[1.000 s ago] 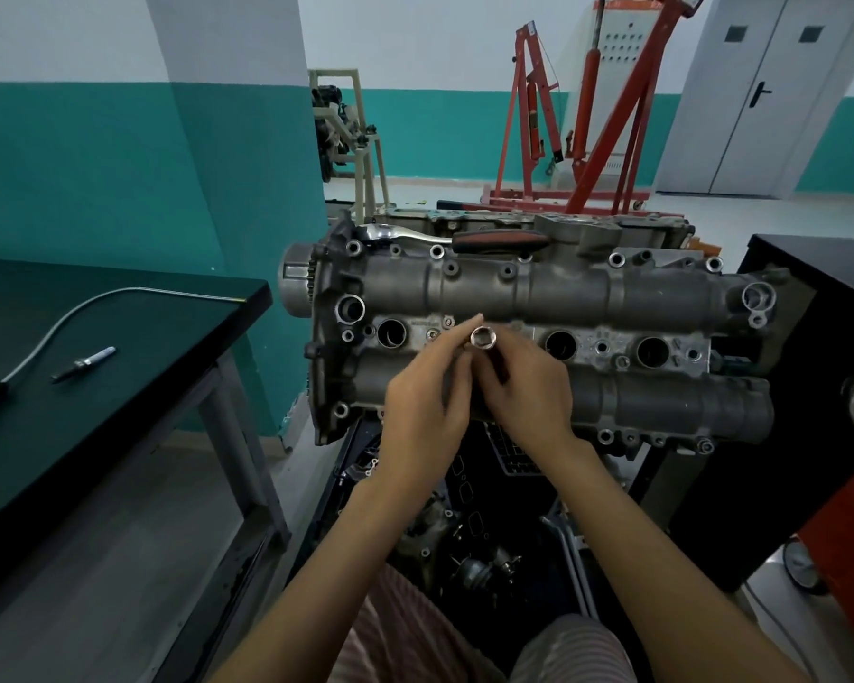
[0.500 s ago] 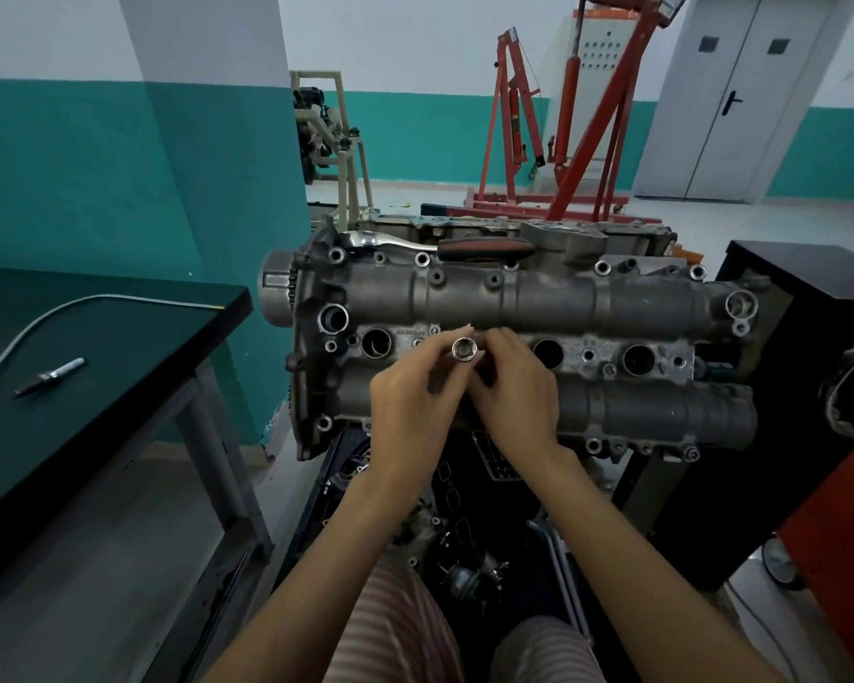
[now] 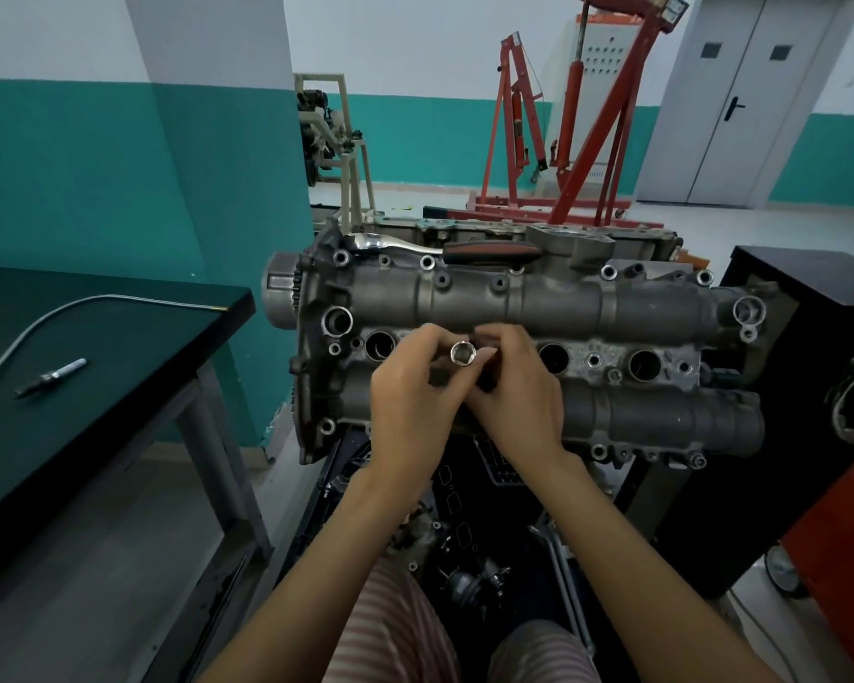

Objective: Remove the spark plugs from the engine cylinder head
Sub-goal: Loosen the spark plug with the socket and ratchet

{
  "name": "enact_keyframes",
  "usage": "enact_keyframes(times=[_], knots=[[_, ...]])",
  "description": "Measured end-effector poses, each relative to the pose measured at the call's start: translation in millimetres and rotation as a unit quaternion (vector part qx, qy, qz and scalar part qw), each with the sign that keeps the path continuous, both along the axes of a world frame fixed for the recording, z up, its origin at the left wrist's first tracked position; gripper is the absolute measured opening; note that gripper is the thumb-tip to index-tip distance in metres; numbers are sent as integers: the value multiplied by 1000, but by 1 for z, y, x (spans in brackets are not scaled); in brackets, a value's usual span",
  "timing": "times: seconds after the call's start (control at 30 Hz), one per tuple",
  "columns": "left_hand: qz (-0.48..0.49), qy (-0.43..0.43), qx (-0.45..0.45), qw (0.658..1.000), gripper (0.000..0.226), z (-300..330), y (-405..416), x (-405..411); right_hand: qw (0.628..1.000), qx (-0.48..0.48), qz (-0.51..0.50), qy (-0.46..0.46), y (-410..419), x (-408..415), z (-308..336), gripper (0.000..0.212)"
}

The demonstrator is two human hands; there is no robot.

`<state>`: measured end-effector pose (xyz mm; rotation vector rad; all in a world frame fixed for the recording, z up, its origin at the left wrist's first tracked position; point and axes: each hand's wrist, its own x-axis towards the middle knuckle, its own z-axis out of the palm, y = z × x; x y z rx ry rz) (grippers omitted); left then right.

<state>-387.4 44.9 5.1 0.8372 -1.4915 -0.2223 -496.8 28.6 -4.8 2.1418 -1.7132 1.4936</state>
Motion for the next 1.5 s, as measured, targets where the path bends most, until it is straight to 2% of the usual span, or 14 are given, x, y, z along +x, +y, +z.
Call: enact_keyframes(times=[0.1,0.17,0.23,0.4,0.47,0.6,0.73,0.83,0.97,1.1,1.27,1.33,1.4,1.5], knots=[[-8,-33,-7,999,16,-1,1,-1,999,-22,-2,25,-1,-1,0,15],[-25,-62,-15,998,32,-7,3,-1,998,-38,7,42,0,-2,-1,15],[-28,-68,-17,997,37,-12,4,-1,997,-48,16,56,1,-3,-1,16],[5,-21,-1,1000,18,-2,2,1,998,-42,16,43,3,-1,-1,32],[9,-21,3,1000,18,-1,1,1,999,-27,8,16,2,0,-1,32],[-10,-62,-31,998,36,-13,4,-2,999,-32,11,30,0,-3,-3,12],[-1,-26,-30,999,22,-11,3,-1,996,-61,23,57,2,-2,-2,22],[-10,-4,-13,1000,20,-6,1,2,999,-40,19,27,2,0,-1,32],[-10,-57,-26,998,36,-12,4,0,999,-33,12,33,1,-2,-2,19],[2,-18,-19,1000,19,-12,2,2,995,-65,27,67,3,-3,-2,29],[-2,-42,-25,999,28,-8,3,2,999,-26,19,22,1,-2,-3,33],[-2,-71,-45,996,34,-14,3,1,1000,-21,8,20,0,-2,-3,22],[4,-64,-51,997,29,-16,2,3,999,-39,14,33,1,-2,-3,15],[5,-27,-37,999,24,-10,0,4,996,-57,35,57,4,-2,-2,27]])
